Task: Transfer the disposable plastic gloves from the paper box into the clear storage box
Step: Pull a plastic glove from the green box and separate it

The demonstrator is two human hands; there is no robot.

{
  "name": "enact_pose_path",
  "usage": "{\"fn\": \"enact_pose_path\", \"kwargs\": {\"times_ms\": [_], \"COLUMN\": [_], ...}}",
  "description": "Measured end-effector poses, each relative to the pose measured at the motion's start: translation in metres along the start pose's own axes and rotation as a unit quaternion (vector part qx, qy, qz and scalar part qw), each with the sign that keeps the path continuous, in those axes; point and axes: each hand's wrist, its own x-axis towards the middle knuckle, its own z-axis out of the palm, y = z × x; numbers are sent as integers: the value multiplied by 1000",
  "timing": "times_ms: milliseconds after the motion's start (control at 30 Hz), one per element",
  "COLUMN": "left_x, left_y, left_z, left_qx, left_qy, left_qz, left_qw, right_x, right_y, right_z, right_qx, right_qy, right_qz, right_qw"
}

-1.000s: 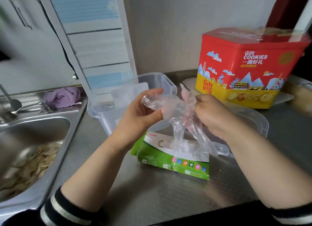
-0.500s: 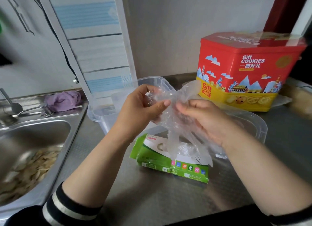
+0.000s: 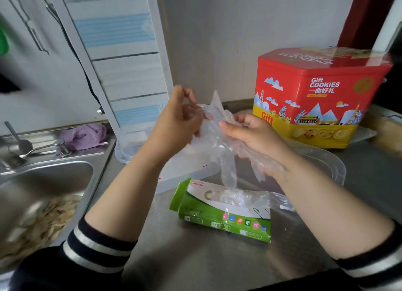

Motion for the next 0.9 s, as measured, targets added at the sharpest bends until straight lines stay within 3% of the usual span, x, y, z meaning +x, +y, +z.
{"fn": "enact_pose_path", "kwargs": {"times_ms": [167, 300, 400, 533, 700, 800, 900], "left_x": [30, 44, 50, 49, 45, 39, 22], "left_y": [-9, -18, -33, -48, -57, -48, -27], "left_z": [-29, -53, -65, -69, -66, -69, -61], "left_qx": [117, 284, 389, 480, 541, 580, 565], "left_qy": [56, 118, 38, -153, -233, -197, -39], "left_qz": [-16, -50, -113, -159, -181, -162, -33], "left_qw": [992, 950, 914, 849, 788, 774, 824], "right_x": [26, 44, 43, 32, 17, 2, -14], "right_y": [-5, -7, -4, 4, 4, -1, -5], "right_z": [-11, -24, -23, -17, -14, -12, -12], "right_qx": [29, 41, 11, -53, -195, -293, -418], "right_qy": [70, 118, 116, 65, -34, -143, -252], "right_qz": [25, 18, 3, -15, -54, -41, 2], "right_qw": [997, 992, 993, 996, 979, 944, 873]}}
